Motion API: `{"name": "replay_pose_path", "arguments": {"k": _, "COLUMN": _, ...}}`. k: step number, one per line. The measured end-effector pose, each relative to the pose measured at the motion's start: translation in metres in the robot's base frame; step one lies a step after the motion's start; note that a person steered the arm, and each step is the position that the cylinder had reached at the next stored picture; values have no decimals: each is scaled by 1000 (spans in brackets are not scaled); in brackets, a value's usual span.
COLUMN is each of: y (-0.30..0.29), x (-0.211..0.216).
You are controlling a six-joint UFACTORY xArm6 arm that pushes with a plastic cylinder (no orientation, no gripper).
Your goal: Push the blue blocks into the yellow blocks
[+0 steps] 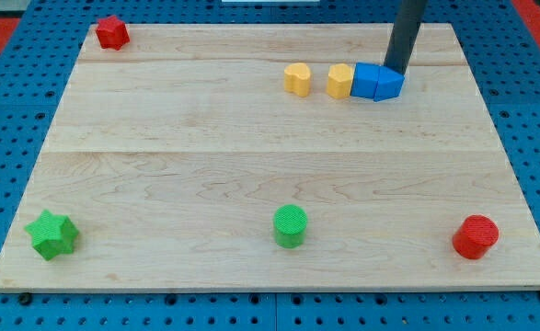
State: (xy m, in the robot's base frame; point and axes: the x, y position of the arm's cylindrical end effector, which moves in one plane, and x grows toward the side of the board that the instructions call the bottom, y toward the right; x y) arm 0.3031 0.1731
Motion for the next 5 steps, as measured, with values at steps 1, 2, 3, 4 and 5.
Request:
{"name": "replay_pose_path", "arguments": {"k": 1, "y": 18, "x": 2}}
{"name": "replay_pose_path", "arguments": {"k": 2, "y": 29, "x": 45}}
{"name": "replay_pose_path", "arguments": {"k": 3, "y": 29, "x": 63}}
{"name": "replay_pose_path", "arguments": {"k": 4, "y": 29, "x": 52}}
{"name": "replay_pose_path", "arguments": {"k": 5, "y": 29, "x": 35}}
